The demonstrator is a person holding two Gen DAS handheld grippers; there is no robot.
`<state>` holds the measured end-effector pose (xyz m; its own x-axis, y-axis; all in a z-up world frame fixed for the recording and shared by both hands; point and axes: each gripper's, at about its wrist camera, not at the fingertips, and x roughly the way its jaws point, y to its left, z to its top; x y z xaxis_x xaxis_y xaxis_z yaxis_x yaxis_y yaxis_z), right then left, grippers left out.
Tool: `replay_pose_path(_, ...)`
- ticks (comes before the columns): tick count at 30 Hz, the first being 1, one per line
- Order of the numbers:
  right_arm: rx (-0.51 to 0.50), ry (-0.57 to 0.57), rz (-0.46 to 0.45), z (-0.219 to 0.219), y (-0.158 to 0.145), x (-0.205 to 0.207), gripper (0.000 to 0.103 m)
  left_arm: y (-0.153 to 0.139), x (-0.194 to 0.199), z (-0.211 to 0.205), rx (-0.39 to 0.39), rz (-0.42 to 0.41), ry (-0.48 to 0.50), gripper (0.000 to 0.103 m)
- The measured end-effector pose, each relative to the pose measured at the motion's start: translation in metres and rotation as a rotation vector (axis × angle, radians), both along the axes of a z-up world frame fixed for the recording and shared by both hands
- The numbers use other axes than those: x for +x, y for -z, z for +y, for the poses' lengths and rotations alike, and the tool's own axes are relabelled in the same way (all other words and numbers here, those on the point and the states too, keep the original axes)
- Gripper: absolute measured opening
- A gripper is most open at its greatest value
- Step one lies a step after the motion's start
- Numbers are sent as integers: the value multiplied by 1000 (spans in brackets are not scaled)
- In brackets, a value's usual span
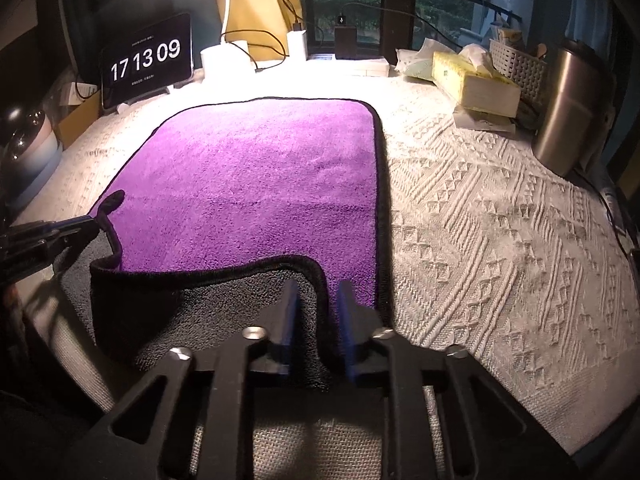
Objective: Fold towel
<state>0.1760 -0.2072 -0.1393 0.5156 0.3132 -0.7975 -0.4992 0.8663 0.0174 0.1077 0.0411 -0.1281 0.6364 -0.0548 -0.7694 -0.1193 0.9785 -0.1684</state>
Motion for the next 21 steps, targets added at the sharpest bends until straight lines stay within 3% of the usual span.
replay_pose_path(21, 40, 51, -151, -9, -52, -5, 6, -44, -17, 10, 46, -157, -92, 9)
